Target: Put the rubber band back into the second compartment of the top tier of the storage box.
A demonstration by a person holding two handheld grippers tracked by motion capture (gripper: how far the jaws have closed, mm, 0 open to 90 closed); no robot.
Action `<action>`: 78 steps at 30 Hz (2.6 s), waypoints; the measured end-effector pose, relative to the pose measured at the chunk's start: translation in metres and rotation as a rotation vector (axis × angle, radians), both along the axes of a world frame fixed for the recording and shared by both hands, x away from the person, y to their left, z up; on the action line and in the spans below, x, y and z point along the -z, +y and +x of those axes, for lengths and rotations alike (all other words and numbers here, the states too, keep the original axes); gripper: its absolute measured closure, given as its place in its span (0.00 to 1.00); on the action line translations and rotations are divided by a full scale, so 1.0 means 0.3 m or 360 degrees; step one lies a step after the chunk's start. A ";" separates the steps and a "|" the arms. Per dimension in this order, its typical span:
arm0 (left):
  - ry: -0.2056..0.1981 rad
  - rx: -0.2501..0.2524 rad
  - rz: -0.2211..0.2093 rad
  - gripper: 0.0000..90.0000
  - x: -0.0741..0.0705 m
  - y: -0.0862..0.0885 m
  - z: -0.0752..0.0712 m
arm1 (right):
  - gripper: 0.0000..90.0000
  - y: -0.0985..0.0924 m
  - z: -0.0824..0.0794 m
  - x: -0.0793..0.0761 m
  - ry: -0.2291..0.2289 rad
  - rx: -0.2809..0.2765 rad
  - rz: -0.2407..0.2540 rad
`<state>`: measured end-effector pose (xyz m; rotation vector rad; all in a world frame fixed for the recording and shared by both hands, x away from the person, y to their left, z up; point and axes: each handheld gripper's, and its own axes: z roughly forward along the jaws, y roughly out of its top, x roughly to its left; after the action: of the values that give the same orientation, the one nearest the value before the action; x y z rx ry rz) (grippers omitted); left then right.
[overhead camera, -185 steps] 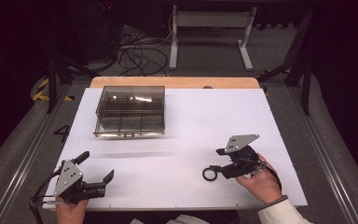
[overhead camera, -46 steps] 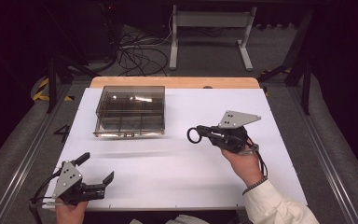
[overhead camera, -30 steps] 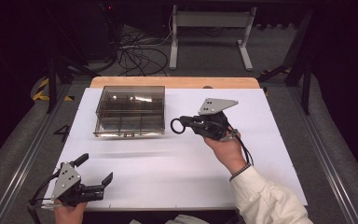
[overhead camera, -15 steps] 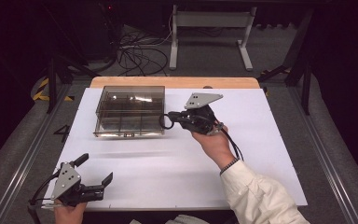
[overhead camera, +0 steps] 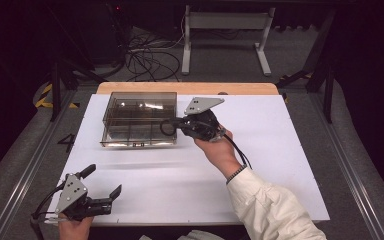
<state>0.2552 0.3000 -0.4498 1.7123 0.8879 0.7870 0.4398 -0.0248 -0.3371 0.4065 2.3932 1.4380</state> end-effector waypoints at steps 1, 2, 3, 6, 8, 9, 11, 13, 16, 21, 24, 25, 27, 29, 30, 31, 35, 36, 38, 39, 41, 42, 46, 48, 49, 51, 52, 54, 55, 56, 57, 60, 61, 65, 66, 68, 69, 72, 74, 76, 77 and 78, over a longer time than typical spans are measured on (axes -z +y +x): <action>0.0000 0.0001 0.0003 0.00 -0.001 0.001 0.000 | 0.97 0.006 0.001 0.000 -0.0001 -0.0003 -0.0003; -0.0003 0.0000 0.0004 0.00 -0.001 0.002 0.000 | 0.97 0.011 0.002 0.000 -0.0006 -0.0005 -0.0005; -0.0003 -0.0001 0.0004 0.00 -0.001 0.002 0.000 | 0.97 0.016 0.002 0.000 -0.0009 -0.0006 -0.0007; 0.0005 0.0006 -0.0003 0.00 -0.001 0.001 0.000 | 0.97 0.030 0.004 0.004 -0.0018 -0.0009 -0.0007; 0.0005 0.0004 0.0001 0.00 -0.001 0.000 0.000 | 0.97 0.039 0.006 0.008 -0.0025 -0.0006 -0.0009; 0.0001 0.0005 0.0003 0.00 -0.001 0.000 0.001 | 0.97 0.042 0.007 0.009 -0.0026 -0.0006 -0.0009; 0.0001 0.0006 0.0003 0.00 -0.001 0.000 0.001 | 0.97 0.050 0.009 0.012 -0.0021 -0.0005 -0.0003; 0.0002 0.0006 0.0002 0.00 -0.001 0.000 0.001 | 0.97 0.057 0.011 0.016 -0.0021 -0.0001 0.0000; 0.0002 0.0008 0.0003 0.00 -0.002 0.001 0.001 | 0.97 0.067 0.011 0.023 -0.0031 0.0002 0.0012; -0.0003 0.0007 0.0003 0.00 -0.002 0.002 0.002 | 0.97 0.081 0.016 0.034 -0.0046 0.0005 0.0015; -0.0002 0.0010 0.0005 0.00 -0.002 0.002 0.002 | 0.97 0.088 0.017 0.038 -0.0054 0.0005 0.0017; -0.0002 0.0010 0.0004 0.00 -0.002 0.002 0.002 | 0.97 0.090 0.017 0.039 -0.0055 0.0006 0.0017; 0.0000 0.0013 0.0005 0.00 -0.002 0.002 0.002 | 0.97 0.093 0.019 0.042 -0.0055 0.0005 0.0017; 0.0000 0.0012 0.0006 0.00 -0.001 0.001 0.003 | 0.97 0.096 0.019 0.045 -0.0054 0.0006 0.0016; 0.0003 0.0012 0.0006 0.00 -0.001 0.001 0.003 | 0.97 0.097 0.020 0.047 -0.0055 0.0007 0.0017; 0.0004 0.0014 0.0006 0.00 -0.001 0.000 0.003 | 0.97 0.098 0.020 0.048 -0.0054 0.0008 0.0020; 0.0003 0.0015 0.0007 0.00 -0.001 0.000 0.003 | 0.96 0.104 0.027 0.056 -0.0048 0.0003 0.0044; 0.0000 0.0016 0.0009 0.00 -0.001 0.001 0.003 | 0.96 0.108 0.029 0.059 -0.0043 0.0001 0.0049; 0.0004 0.0015 0.0007 0.00 -0.001 0.000 0.003 | 0.96 0.117 0.035 0.068 -0.0040 -0.0005 0.0055; 0.0004 0.0016 0.0007 0.00 -0.001 0.000 0.002 | 0.96 0.123 0.037 0.072 -0.0044 -0.0005 0.0056; 0.0000 0.0014 0.0015 0.00 -0.002 0.001 0.002 | 0.96 0.134 0.042 0.082 -0.0047 -0.0009 0.0053; -0.0001 0.0015 0.0013 0.00 -0.001 0.001 0.002 | 0.96 0.139 0.045 0.088 -0.0046 -0.0005 0.0050; 0.0006 0.0017 0.0010 0.00 0.000 0.001 0.003 | 0.96 0.157 0.056 0.108 -0.0037 -0.0010 0.0040; 0.0006 0.0020 0.0009 0.00 0.001 0.001 0.004 | 0.96 0.165 0.060 0.119 -0.0030 -0.0008 0.0037; 0.0008 0.0021 0.0007 0.00 0.001 0.001 0.003 | 0.96 0.169 0.061 0.124 -0.0021 -0.0004 0.0038; 0.0007 0.0021 0.0010 0.00 0.001 0.001 0.003 | 0.96 0.176 0.066 0.133 -0.0020 -0.0002 0.0042; 0.0006 0.0019 0.0008 0.00 0.001 0.000 0.003 | 0.96 0.179 0.068 0.137 -0.0017 -0.0001 0.0044; 0.0003 0.0016 0.0009 0.00 0.000 0.001 0.003 | 0.96 0.186 0.074 0.147 -0.0007 0.0004 0.0051; 0.0005 0.0017 0.0007 0.00 0.000 0.001 0.003 | 0.96 0.189 0.077 0.151 -0.0002 0.0006 0.0052; 0.0006 0.0017 0.0007 0.00 0.001 0.001 0.003 | 0.96 0.192 0.080 0.156 0.0002 0.0007 0.0058; 0.0005 0.0019 0.0007 0.00 0.001 0.001 0.004 | 0.96 0.195 0.082 0.159 0.0010 0.0012 0.0064; 0.0006 0.0021 0.0007 0.00 0.001 0.001 0.004 | 0.96 0.200 0.090 0.168 0.0032 0.0020 0.0092; 0.0006 0.0022 0.0007 0.00 0.001 0.001 0.004 | 0.96 0.202 0.092 0.172 0.0041 0.0021 0.0101; 0.0005 0.0023 0.0008 0.00 0.001 0.000 0.004 | 0.96 0.214 0.101 0.186 0.0056 0.0029 0.0119; 0.0005 0.0023 0.0008 0.00 0.001 0.001 0.004 | 0.96 0.216 0.101 0.188 0.0055 0.0030 0.0119; 0.0006 0.0024 0.0007 0.00 0.001 0.001 0.004 | 0.96 0.222 0.102 0.192 0.0057 0.0033 0.0121; 0.0006 0.0023 0.0007 0.00 0.001 0.001 0.004 | 0.96 0.224 0.103 0.194 0.0057 0.0033 0.0120; 0.0006 0.0024 0.0008 0.00 0.002 0.001 0.005 | 0.96 0.232 0.103 0.199 0.0056 0.0043 0.0123; 0.0005 0.0025 0.0007 0.00 0.001 0.001 0.004 | 0.96 0.238 0.101 0.202 0.0053 0.0054 0.0117; 0.0004 0.0026 0.0007 0.00 0.001 0.000 0.004 | 0.96 0.245 0.099 0.206 0.0046 0.0056 0.0107; 0.0005 0.0026 0.0008 0.00 0.001 0.000 0.004 | 0.96 0.249 0.097 0.208 0.0042 0.0057 0.0102; 0.0005 0.0026 0.0008 0.00 0.001 0.000 0.005 | 0.96 0.252 0.095 0.209 0.0035 0.0060 0.0095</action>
<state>0.2566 0.3000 -0.4502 1.7236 0.8738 0.7759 0.4682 0.0508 -0.3998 0.4813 2.3513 1.4986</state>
